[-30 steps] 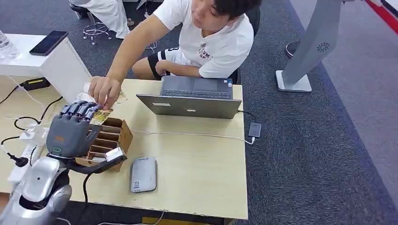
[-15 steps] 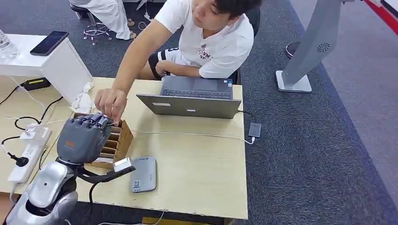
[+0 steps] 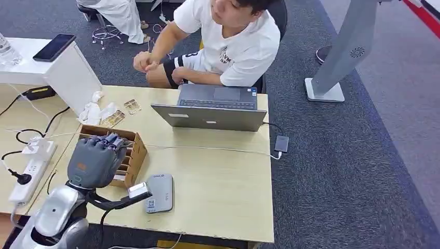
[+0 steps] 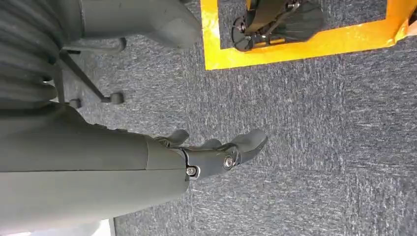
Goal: Pass the card to the sensor for recognition and then transmit it.
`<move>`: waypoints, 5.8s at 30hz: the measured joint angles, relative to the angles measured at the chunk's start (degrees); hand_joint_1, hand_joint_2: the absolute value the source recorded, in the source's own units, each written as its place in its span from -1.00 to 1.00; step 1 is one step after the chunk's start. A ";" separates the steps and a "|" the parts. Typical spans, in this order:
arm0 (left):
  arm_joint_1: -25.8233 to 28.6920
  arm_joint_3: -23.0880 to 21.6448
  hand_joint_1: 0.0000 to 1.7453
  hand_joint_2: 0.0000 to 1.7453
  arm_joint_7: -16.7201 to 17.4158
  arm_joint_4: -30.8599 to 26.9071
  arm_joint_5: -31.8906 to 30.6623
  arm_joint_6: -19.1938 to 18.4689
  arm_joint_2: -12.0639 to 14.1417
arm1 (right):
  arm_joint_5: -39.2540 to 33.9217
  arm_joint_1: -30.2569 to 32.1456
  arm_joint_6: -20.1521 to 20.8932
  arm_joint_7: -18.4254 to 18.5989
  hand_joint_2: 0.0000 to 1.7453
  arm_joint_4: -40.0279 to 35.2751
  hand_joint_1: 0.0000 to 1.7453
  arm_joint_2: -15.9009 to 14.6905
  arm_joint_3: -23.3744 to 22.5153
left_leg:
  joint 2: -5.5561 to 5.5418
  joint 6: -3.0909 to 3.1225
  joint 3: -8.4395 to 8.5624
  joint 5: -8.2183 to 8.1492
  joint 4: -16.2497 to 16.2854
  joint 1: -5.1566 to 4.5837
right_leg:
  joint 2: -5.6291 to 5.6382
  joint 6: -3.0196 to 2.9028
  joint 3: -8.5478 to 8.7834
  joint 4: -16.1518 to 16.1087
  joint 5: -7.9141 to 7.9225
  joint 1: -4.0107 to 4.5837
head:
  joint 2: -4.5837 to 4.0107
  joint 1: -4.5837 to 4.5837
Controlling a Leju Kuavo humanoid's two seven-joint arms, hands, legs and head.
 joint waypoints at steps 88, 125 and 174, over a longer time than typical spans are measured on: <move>-0.76 -11.54 1.00 1.00 2.56 16.87 -3.93 1.58 -10.69 | 2.23 -0.38 0.07 0.52 1.00 0.04 -1.00 0.72 -1.01 | -0.02 0.01 -0.03 0.01 0.01 -0.01 | -0.03 0.02 0.00 -0.01 0.02 -0.01 | 0.00 0.00; -29.08 -2.43 1.00 1.00 -2.12 18.43 -0.09 12.17 -8.02 | 7.19 -0.75 2.01 1.20 1.00 0.09 -1.00 0.26 -0.72 | -0.08 0.00 -0.13 0.37 0.01 -0.01 | -0.10 -0.04 -0.12 0.04 0.36 0.00 | 0.00 0.02; 27.90 2.82 -1.00 1.00 2.95 -10.36 -2.49 4.44 11.10 | 1.86 0.42 -0.37 -0.02 1.00 0.07 -1.00 0.28 -5.73 | -0.01 -0.09 -0.31 0.06 -0.06 0.06 | -0.06 -0.07 -0.37 0.06 -0.04 0.06 | -0.02 0.00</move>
